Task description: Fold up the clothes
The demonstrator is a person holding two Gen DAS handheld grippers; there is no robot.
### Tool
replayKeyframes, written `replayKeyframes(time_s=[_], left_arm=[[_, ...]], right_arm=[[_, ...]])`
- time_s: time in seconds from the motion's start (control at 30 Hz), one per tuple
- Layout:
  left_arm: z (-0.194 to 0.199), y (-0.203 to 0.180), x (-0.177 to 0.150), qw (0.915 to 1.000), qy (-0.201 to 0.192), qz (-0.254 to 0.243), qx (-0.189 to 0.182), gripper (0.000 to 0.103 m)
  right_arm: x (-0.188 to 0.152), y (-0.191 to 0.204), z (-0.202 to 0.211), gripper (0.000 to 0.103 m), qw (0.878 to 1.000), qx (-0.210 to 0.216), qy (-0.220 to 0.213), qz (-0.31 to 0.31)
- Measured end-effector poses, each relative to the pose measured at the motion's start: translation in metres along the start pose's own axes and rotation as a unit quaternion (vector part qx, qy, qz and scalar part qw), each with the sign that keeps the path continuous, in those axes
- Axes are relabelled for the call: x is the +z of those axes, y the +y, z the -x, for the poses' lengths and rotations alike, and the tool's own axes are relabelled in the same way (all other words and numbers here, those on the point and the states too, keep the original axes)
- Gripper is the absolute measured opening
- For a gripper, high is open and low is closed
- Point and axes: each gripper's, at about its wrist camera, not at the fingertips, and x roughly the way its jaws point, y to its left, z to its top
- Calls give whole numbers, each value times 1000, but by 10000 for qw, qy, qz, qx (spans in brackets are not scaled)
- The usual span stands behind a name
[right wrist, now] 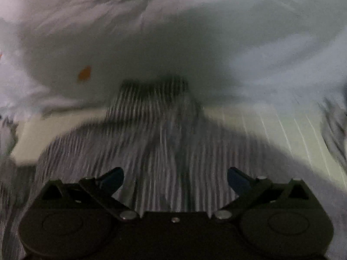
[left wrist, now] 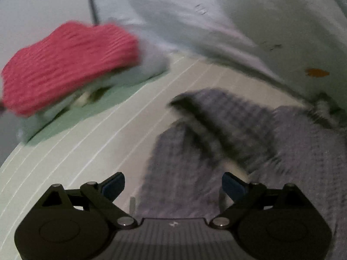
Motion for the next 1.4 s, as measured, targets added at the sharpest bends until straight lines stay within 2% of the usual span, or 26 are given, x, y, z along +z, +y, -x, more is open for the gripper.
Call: replayKeyframes(time_s=[0.13,0.23,0.27,0.3,0.37,0.4,0.43,0.47,0.5,0.53,0.6,0.67,0.8,0.9,1.0,1.03,1.17,1.27,1.33,1.4], left_arm=[[-4,29,-11,9981,166,528,-286,96],[-7,36,-17,9972,169,575,-457,94],[-9,37,-18,9968,167,593,-518,90],[-10,38,-19,9966,152,592,-560,82],[-11,39,-21,9966,96,551,-607,75],[-11,39,-22,9970,63,460,-614,64],[-11,37,-22,9979,18,292,-573,58],[-11,35,-23,9987,-17,131,-501,40],[-11,35,-23,9989,-21,31,-475,17],[-11,36,-22,9988,-7,-23,-493,10],[-6,43,-20,9984,-40,30,-565,8],[5,48,-16,9985,-213,-27,-509,6],[40,57,-3,9952,-880,-416,-136,6],[69,59,5,9867,-1443,-688,283,5],[94,63,11,9745,-1918,-934,699,6],[96,67,12,9737,-1912,-946,798,6],[75,101,13,9873,-1276,-213,920,7],[57,124,8,9909,-733,270,1097,15],[51,134,5,9909,-551,447,1142,28],[52,138,1,9918,-551,579,993,50]], right_arm=[[-65,-8,43,103,9970,-158,461,-593],[-111,-6,69,103,9934,-245,721,-852],[-123,-4,75,103,9925,-323,795,-870],[-133,-4,84,103,9920,-418,801,-878],[-151,-4,104,103,9907,-600,816,-905],[-156,-5,110,103,9896,-641,827,-984],[-162,-6,116,103,9885,-657,834,-1077],[-168,-6,122,103,9873,-673,838,-1170],[-175,-5,127,103,9861,-684,835,-1262],[-180,-5,130,103,9849,-672,855,-1350],[-192,-3,133,103,9821,-617,949,-1502],[-203,0,134,103,9804,-634,1036,-1553],[-210,20,130,103,9849,-882,1150,-947],[-213,29,126,103,9836,-1097,1268,-664],[-215,30,126,103,9821,-1195,1288,-686],[-215,30,125,103,9817,-1210,1288,-708],[-212,29,120,103,9816,-1267,1229,-728],[-209,29,116,103,9819,-1285,1180,-730],[-205,30,112,103,9821,-1289,1167,-720],[-202,31,108,103,9825,-1287,1150,-699]])
